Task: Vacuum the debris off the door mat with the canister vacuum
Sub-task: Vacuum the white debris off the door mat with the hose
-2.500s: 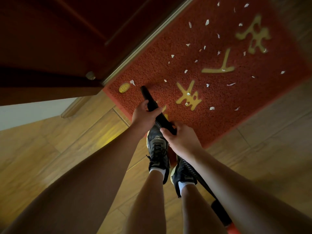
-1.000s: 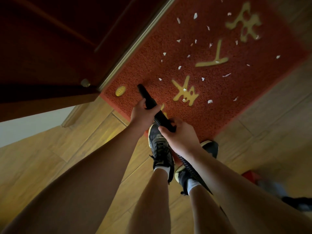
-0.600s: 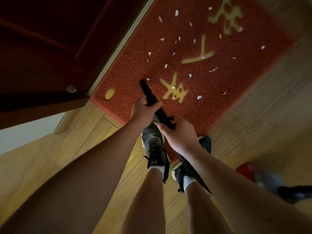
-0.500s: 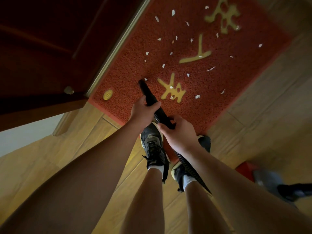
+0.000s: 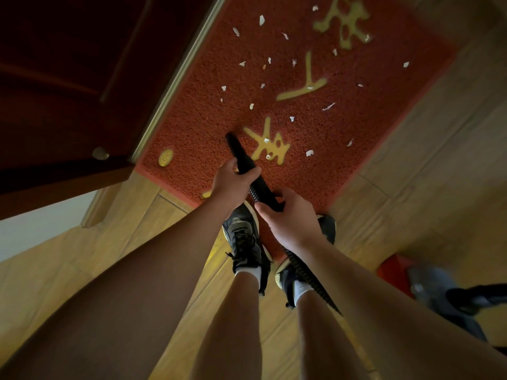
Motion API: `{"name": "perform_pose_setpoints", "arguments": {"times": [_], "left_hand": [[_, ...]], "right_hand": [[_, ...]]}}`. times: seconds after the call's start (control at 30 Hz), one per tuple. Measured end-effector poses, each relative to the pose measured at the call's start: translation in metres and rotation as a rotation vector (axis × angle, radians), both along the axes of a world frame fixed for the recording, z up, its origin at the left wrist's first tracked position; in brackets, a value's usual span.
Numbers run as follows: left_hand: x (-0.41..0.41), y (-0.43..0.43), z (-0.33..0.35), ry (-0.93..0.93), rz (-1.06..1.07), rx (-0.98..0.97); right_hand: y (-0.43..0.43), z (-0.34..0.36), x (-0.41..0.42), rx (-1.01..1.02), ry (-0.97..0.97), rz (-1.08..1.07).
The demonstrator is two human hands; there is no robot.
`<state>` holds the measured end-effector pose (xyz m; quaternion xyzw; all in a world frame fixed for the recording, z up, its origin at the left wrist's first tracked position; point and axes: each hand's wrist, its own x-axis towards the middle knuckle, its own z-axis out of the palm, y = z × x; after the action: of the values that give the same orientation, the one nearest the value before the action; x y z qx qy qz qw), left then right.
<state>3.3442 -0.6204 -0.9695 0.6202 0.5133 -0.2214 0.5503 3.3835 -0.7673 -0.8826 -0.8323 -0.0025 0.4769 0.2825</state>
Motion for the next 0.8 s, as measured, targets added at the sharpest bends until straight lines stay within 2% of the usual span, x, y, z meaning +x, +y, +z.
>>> {"name": "perform_pose_setpoints", "arguments": {"times": [0.8], "left_hand": [[0.006,-0.06,0.021,0.003,-0.117,-0.025]], "right_hand": [[-0.067,0.009,-0.015,0.025,-0.04,-0.091]]}}
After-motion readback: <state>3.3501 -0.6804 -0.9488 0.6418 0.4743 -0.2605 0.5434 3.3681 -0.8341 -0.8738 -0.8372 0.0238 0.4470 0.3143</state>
